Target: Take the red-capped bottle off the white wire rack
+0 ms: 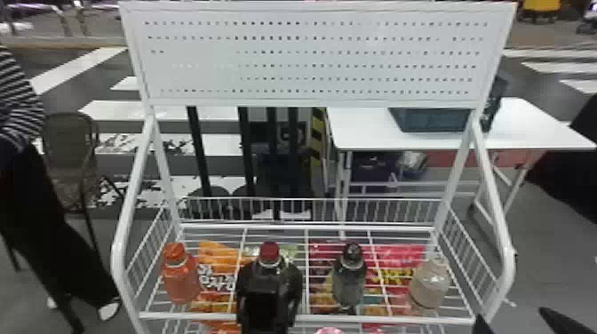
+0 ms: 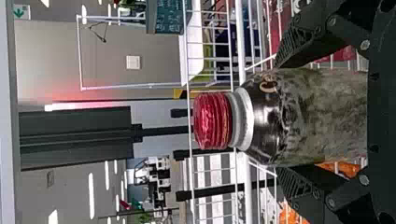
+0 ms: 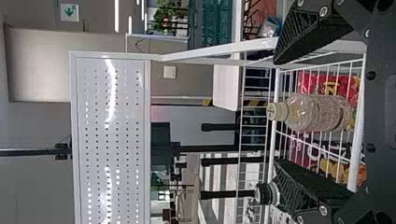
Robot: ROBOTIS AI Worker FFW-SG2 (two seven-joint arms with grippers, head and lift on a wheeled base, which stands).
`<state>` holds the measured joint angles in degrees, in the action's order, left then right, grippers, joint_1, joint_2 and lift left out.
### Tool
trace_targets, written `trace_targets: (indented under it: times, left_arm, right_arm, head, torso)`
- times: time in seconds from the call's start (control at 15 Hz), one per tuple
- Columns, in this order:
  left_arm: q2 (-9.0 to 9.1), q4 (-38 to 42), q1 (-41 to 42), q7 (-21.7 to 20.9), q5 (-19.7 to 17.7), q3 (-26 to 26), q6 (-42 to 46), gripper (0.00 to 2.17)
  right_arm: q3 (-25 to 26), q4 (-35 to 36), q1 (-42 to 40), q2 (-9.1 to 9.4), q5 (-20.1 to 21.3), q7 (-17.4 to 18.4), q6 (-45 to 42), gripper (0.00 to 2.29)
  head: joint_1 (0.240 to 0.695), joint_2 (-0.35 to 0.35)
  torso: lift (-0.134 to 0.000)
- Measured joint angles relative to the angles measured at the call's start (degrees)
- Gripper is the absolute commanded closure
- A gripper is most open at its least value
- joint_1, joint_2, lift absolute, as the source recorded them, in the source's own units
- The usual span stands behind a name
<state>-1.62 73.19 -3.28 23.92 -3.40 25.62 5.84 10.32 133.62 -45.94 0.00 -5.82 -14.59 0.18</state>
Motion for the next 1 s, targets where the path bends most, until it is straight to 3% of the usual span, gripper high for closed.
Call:
trace_targets:
  times: [0.27, 0.47, 0.73, 1.0]
  left_arm:
    - [-0.25, 2.94, 1.15, 0.82, -0.13, -0.25, 0.51, 1.93]
    - [-1.63, 11.47, 4.32, 1.31, 0.13, -0.28, -3.34, 1.92]
    - [-5.27, 29.54, 11.67, 0.61, 0.0, -1.65, -12.56, 1.92]
    - [-8.98, 47.21, 22.11, -2.87, -0.01, -8.32, -22.14, 1.92]
  right_arm:
    - [0.41, -0.64, 0.33, 0.0, -0.32, 0.0, -0.07, 0.14]
    - [-0.04, -0.95, 1.31, 0.0, -0.28, 0.0, 0.42, 0.14]
    - [-0.22, -1.03, 1.85, 0.0, -0.22, 0.0, 1.0, 0.14]
    - [-0.3, -0.72, 2.39, 0.0, 0.12, 0.0, 2.28, 0.14]
  head:
    - [0.499, 0.0]
    - [0.499, 0.0]
    - [0.499, 0.0]
    - [0.499, 0.0]
  torso:
    - [0.0]
    - [0.0]
    - [0.0]
    - [0.0]
